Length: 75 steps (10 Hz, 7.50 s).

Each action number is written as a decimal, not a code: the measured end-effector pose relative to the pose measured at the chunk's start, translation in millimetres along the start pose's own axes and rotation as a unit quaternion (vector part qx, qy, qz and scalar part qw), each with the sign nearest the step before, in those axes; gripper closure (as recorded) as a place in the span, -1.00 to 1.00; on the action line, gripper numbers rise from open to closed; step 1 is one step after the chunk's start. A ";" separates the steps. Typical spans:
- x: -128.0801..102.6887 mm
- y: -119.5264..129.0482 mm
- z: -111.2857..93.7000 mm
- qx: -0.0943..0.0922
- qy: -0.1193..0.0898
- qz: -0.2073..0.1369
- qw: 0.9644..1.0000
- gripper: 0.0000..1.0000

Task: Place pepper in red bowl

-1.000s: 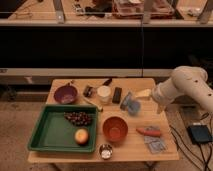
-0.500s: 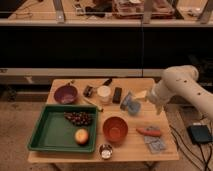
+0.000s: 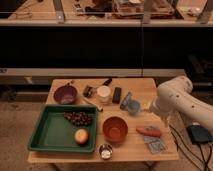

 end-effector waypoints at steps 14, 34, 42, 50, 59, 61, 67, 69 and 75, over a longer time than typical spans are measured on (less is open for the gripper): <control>-46.9 60.3 70.7 -0.040 -0.122 0.040 0.991 -0.60; -61.7 11.8 89.5 -0.012 -0.130 0.004 0.991 1.00; -88.3 -60.3 14.0 0.065 -0.140 -0.072 0.985 1.00; -166.9 -131.4 56.9 0.088 -0.206 -0.194 0.955 1.00; -157.1 -129.5 16.7 0.120 -0.166 -0.196 0.959 1.00; -165.8 -127.4 26.1 0.119 -0.186 -0.197 0.955 1.00; -192.6 -142.3 28.9 0.125 -0.204 -0.230 0.943 1.00; -191.5 -141.8 29.7 0.125 -0.199 -0.229 0.945 1.00; -190.8 -142.0 27.3 0.128 -0.193 -0.234 0.944 0.62</control>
